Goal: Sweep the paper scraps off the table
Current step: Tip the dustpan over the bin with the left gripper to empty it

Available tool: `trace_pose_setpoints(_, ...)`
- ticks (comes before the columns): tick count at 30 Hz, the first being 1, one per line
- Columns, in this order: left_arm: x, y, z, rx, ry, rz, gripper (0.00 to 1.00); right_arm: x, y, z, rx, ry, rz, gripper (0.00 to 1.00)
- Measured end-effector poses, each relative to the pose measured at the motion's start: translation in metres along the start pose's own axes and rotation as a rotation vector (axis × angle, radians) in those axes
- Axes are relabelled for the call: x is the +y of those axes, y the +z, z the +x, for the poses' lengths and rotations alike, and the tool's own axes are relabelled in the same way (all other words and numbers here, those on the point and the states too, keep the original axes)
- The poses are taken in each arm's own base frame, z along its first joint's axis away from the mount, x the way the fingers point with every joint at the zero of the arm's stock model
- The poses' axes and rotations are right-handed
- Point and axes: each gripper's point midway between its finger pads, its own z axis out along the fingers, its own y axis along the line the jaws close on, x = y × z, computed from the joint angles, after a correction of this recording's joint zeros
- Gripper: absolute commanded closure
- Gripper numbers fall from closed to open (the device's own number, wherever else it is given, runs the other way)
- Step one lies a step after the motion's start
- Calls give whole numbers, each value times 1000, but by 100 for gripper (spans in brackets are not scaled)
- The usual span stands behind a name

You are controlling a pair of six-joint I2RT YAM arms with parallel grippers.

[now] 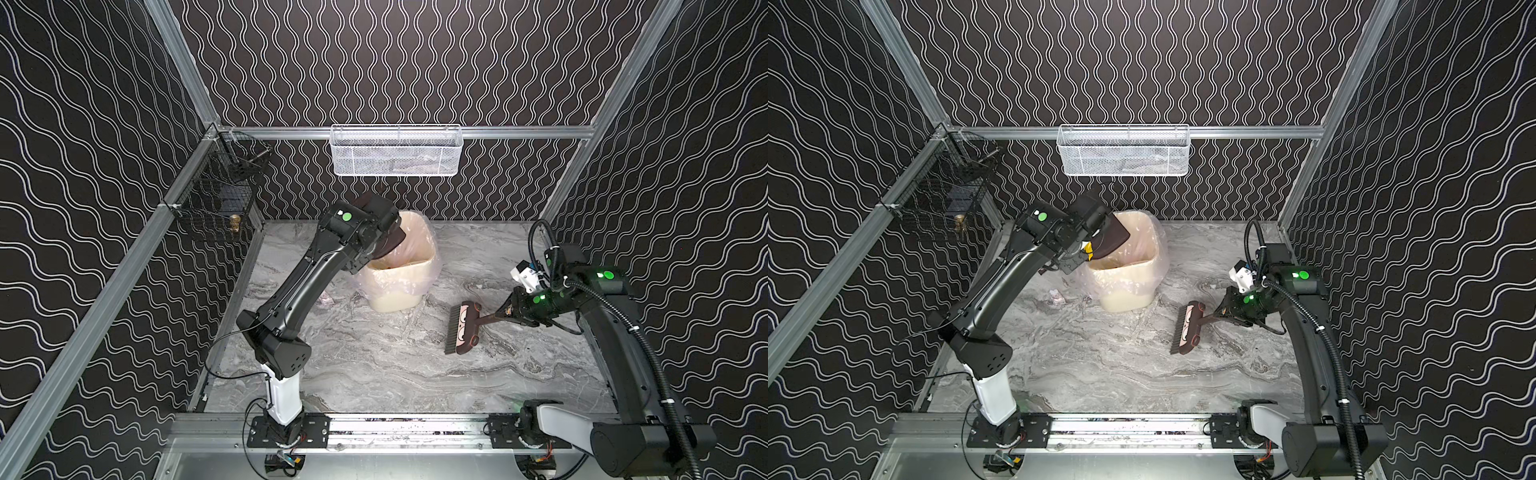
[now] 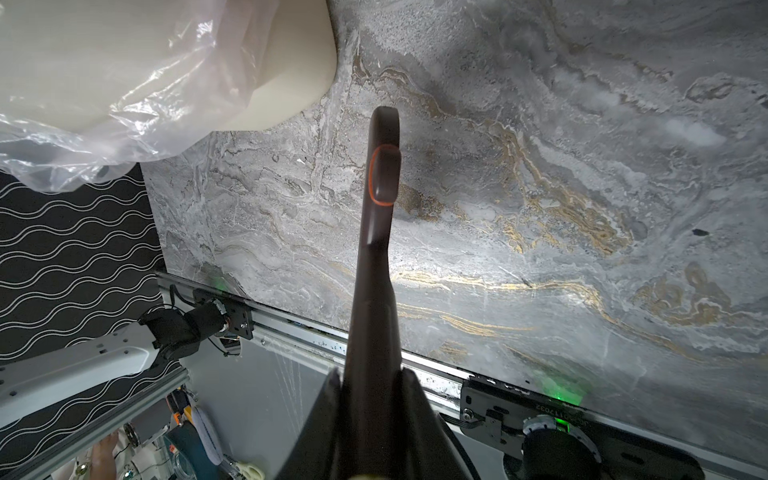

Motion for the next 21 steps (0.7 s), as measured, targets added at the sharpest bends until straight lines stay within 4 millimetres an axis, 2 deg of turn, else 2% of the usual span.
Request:
trace_pose_setpoints(7,5,-8,-6,33,170,-210,100,-2,10,9,42,22,-21,100)
trace_pose_setpoints(12,3,-31,-19,16,292,-399,100,-5,14,17,57,30,-27,100)
trace_pose_setpoints(17,0,-39,-29,39,392,-546,100,-5,13,23,47,24,-27,100)
trace_pose_setpoints(21,2,-41,-29,62,446,-609,100,-5,8,25,19,11,-17,100)
